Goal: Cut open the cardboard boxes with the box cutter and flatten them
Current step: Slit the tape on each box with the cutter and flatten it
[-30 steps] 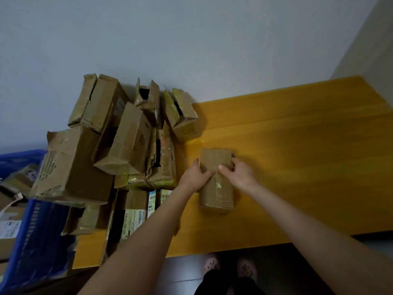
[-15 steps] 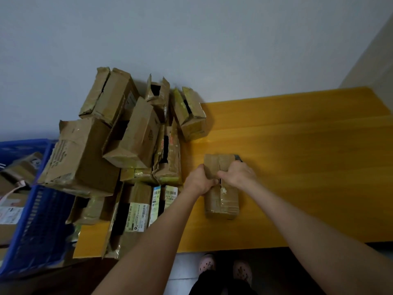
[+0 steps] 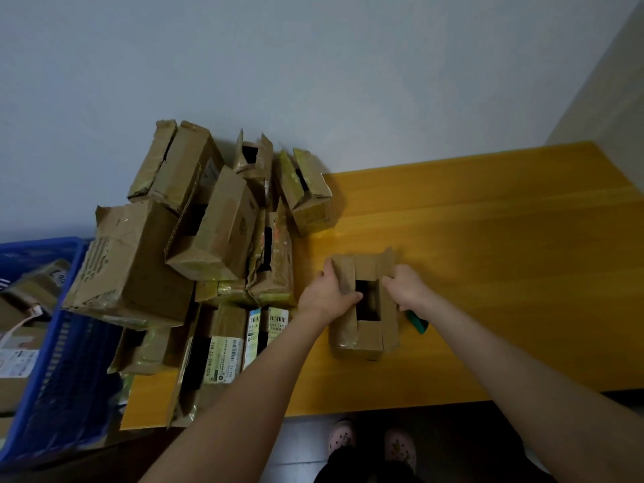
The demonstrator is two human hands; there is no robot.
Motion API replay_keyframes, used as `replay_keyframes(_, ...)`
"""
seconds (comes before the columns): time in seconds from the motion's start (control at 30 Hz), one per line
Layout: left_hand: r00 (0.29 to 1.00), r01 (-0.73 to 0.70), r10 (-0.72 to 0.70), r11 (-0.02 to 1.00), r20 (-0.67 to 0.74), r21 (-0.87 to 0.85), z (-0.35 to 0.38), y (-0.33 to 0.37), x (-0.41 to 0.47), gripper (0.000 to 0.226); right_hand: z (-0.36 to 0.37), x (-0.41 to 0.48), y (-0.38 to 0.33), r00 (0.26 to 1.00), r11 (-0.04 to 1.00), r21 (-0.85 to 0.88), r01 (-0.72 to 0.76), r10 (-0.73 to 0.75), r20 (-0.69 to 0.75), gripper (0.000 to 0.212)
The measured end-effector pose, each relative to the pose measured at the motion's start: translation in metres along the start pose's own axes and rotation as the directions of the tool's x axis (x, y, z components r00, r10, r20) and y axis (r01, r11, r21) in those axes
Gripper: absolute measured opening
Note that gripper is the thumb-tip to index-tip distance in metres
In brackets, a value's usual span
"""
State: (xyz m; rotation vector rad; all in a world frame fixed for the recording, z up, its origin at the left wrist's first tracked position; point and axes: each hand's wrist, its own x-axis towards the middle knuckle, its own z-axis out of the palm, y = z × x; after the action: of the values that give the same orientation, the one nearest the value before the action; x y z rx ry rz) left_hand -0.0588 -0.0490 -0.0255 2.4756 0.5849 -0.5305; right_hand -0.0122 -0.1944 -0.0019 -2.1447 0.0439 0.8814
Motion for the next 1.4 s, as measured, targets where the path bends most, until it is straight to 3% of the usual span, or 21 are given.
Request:
replay_keyframes(0.13,0.998,0.061,-0.052,0.95,-0.035,0.308,0.004,0.028,-0.011,0.115,0.003,0.002,0.002,1.0,1.0,-0.03,-0.007,0.007,-0.022,0.024)
replay_keyframes(0.3,1.0,0.02,-0.014,0.941,-0.021,0.337,0.001,0.03,-0.008,0.091,0.002,0.0,0.014,0.998,0.997,0.057,-0.045,0.048,-0.051,0.021)
replay_keyframes(0.4,0.999,-0.025,0.019,0.974,0.029,0.225,-0.012,0.022,-0.004,0.054,0.007,0.004,0.012,0.997,0.998,0.052,-0.026,0.03,-0.074,0.024)
replay_keyframes(0.47,0.998,-0.015,0.016,1.0,0.067,-0.013,-0.025,0.011,-0.002,0.023,0.007,0.006,0.014,0.993,1.0,0.001,-0.029,0.029,-0.118,0.026)
replay_keyframes(0.57,0.985,0.022,0.036,0.942,0.167,-0.334,-0.04,-0.007,-0.003,0.022,0.005,0.011,0.024,0.992,0.997,0.049,-0.06,0.065,-0.109,0.04)
replay_keyframes(0.7,0.988,0.032,0.036,0.902,0.15,-0.43,-0.043,-0.015,-0.008,0.026,0.002,0.012,0.028,0.985,0.998,0.052,-0.048,0.056,-0.165,0.051)
replay_keyframes(0.77,0.987,-0.029,0.085,0.927,0.135,-0.374,-0.047,-0.01,-0.008,0.026,-0.003,0.009,0.023,0.97,0.99,-0.138,-0.031,-0.003,-0.244,0.073)
replay_keyframes(0.8,0.985,-0.079,0.123,0.945,0.122,-0.318,-0.049,-0.006,-0.007,0.025,-0.006,0.006,0.018,0.968,0.949,-0.314,-0.032,-0.049,-0.247,0.083)
replay_keyframes(0.87,0.975,-0.179,0.198,0.969,0.101,-0.173,-0.054,0.006,-0.005,0.02,-0.011,0.004,0.007,0.972,0.735,-0.678,-0.005,-0.156,-0.176,0.094)
replay_keyframes(0.93,0.963,-0.259,0.258,0.966,0.08,-0.001,-0.057,0.02,-0.001,0.018,-0.011,0.004,-0.002,0.979,0.578,-0.816,0.017,-0.175,-0.103,0.1)
replay_keyframes(1.03,0.946,-0.324,0.324,0.929,0.031,0.177,-0.06,0.033,-0.001,0.024,-0.01,0.001,-0.009,0.98,0.705,-0.709,-0.015,-0.129,-0.149,0.089)
replay_keyframes(1.13,0.923,-0.356,0.381,0.902,-0.062,0.244,-0.068,0.033,-0.003,0.024,-0.012,-0.005,-0.005,0.952,0.79,-0.611,0.049,-0.222,-0.211,0.043)
replay_keyframes(1.17,0.914,-0.362,0.397,0.89,-0.084,0.277,-0.071,0.032,-0.003,0.023,-0.015,-0.007,-0.005,0.945,0.827,-0.559,0.068,-0.234,-0.23,0.037)
replay_keyframes(1.23,0.89,-0.367,0.432,0.867,-0.144,0.336,-0.076,0.03,-0.005,0.02,-0.022,-0.009,-0.007,0.938,0.884,-0.459,0.091,-0.231,-0.259,0.033)
replay_keyframes(1.3,0.827,-0.36,0.473,0.861,-0.305,0.359,-0.079,0.028,-0.006,0.021,-0.028,-0.012,-0.012,0.93,0.909,-0.405,0.1,-0.23,-0.286,0.034)
replay_keyframes(1.37,0.748,-0.328,0.425,0.904,-0.51,0.273,-0.077,0.029,-0.007,0.051,-0.032,-0.015,-0.014,0.913,0.928,-0.36,0.1,-0.229,-0.337,0.035)
replay_keyframes(1.4,0.748,-0.271,0.299,0.953,-0.593,0.138,-0.075,0.03,-0.008,0.069,-0.034,-0.016,-0.014,0.9,0.941,-0.324,0.097,-0.222,-0.375,0.035)
